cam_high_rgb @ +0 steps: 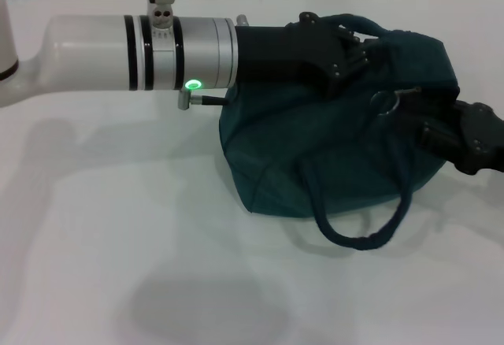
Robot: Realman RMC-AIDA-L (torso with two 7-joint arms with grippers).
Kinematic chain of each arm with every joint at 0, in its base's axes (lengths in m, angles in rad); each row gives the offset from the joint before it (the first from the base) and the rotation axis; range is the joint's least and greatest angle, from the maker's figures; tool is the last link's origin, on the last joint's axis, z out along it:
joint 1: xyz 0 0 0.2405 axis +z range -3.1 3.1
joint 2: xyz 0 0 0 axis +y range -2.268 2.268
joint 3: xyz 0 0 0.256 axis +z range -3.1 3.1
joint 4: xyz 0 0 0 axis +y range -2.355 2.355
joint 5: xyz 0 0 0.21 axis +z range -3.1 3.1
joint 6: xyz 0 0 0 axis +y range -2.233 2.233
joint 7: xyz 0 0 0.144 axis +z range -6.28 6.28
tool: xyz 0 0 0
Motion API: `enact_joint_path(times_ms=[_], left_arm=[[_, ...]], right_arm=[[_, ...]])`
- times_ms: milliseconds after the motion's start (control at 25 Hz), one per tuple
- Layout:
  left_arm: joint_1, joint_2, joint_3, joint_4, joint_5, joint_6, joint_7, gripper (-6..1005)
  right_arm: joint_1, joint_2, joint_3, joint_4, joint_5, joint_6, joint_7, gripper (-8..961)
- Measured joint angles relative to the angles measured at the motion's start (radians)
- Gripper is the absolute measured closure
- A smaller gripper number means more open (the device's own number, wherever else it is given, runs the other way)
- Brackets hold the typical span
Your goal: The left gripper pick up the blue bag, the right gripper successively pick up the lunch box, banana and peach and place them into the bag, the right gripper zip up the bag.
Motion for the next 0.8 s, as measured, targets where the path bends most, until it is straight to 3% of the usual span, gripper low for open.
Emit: enact_joint_path(times_ms=[560,800], left_arm=[[-0.003,0.0,0.001,0.0,0.0,-0.006,0.012,955],[0.0,0.0,0.0,0.0,0.0,-0.006,0.014,955]], right_arm=[[0.007,0.0,0.008,-0.066,-0.051,-0.031,0.047,671],[0.007,0.011,0.009,-0.067,-0.048,-0.008,0.047,680]])
